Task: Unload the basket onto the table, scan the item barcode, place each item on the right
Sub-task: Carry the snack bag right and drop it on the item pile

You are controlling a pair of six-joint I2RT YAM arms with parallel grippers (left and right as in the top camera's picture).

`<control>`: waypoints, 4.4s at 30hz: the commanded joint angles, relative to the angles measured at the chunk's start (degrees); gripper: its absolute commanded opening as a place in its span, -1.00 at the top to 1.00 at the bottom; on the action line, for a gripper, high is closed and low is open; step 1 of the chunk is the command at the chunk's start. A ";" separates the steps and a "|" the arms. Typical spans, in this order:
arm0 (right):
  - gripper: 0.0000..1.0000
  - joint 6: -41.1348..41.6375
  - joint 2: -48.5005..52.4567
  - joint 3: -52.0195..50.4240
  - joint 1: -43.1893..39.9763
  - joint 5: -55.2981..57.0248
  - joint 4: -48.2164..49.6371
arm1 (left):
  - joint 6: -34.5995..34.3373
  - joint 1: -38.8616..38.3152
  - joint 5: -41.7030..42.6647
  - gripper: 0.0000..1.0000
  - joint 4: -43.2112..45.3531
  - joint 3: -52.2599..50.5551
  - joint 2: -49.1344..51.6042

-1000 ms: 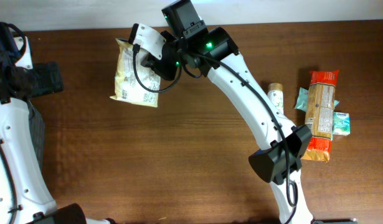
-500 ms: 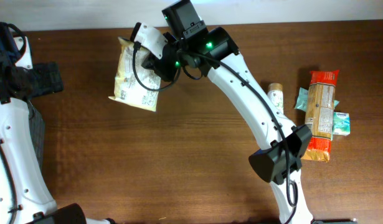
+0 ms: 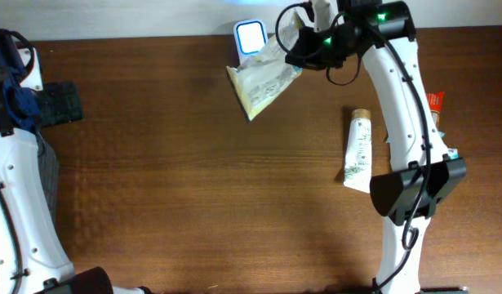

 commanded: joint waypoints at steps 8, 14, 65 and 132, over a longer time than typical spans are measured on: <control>0.92 4.15 -2.38 -10.62 1.95 5.90 0.70 | 0.02 0.11 -0.20 -0.98 0.07 0.35 -0.68; 0.92 -14.38 -2.34 -13.11 7.26 37.73 22.91 | 0.02 0.11 -0.20 -0.98 0.07 0.35 -0.68; 0.92 -23.63 -26.18 -15.93 10.27 16.37 -0.87 | 0.02 0.11 -0.20 -0.98 -0.33 0.35 -0.68; -0.97 -12.44 -74.25 -65.57 -3.82 31.39 35.50 | 0.02 0.11 -0.20 -0.98 -0.33 0.35 -0.68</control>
